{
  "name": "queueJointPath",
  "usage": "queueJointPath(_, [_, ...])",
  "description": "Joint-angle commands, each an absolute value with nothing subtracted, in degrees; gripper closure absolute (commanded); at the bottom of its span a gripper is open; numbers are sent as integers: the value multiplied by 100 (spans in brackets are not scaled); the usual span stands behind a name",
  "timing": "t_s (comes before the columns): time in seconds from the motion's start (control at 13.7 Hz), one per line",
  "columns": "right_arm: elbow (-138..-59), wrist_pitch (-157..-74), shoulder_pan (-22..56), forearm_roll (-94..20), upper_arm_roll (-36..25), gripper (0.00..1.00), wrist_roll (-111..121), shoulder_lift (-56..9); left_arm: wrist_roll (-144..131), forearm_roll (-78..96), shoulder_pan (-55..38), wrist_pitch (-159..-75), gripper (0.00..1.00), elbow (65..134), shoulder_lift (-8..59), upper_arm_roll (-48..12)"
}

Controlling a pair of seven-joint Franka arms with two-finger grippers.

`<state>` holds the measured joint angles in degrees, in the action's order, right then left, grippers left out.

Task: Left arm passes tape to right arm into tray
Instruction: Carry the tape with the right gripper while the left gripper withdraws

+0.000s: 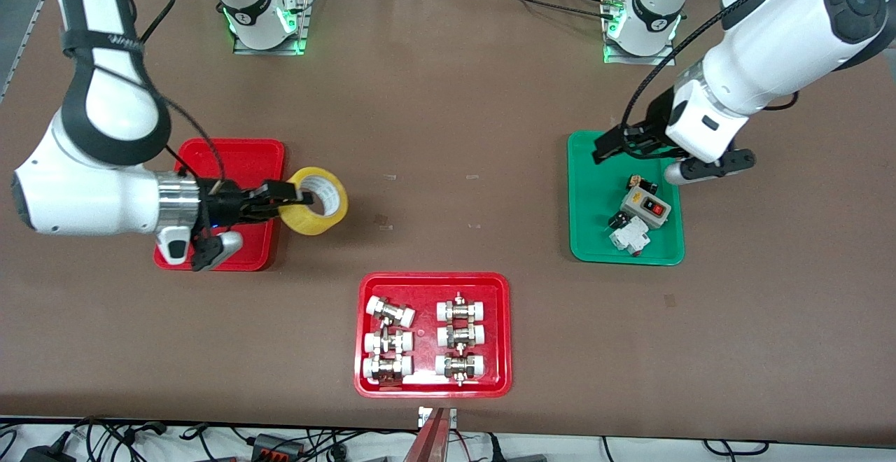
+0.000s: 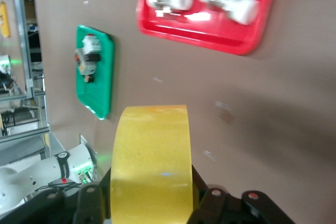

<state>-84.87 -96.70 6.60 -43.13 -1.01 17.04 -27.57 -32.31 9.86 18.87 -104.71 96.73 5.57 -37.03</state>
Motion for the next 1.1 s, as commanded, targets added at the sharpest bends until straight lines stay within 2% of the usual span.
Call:
queueJointPath(0.0, [-8884, -9536, 160, -4210, -9, 64, 1775, -2707, -3007, 546, 1969, -10389, 0, 9712, 448, -3753])
queueJointPath(0.37, [-9535, -9536, -648, -4201, -9, 64, 2055, -2716, -2042, 185, 2153, -9987, 0, 9572, 431, -3683])
queueJointPath(0.44, [-9684, -9536, -833, -4201, -9, 64, 2213, -2716, -1761, 185, 2075, -9776, 0, 9432, 422, -3448])
queueJointPath(0.66, [-10080, -9492, -1439, -4201, -9, 64, 3029, -2899, -996, 185, 1286, -9352, 0, 9229, 265, -2237])
queueJointPath(1.02, [-10107, -9316, -2214, -4210, 0, 64, 4445, -3717, 51, 176, 28, -9097, 0, 9298, -201, -328])
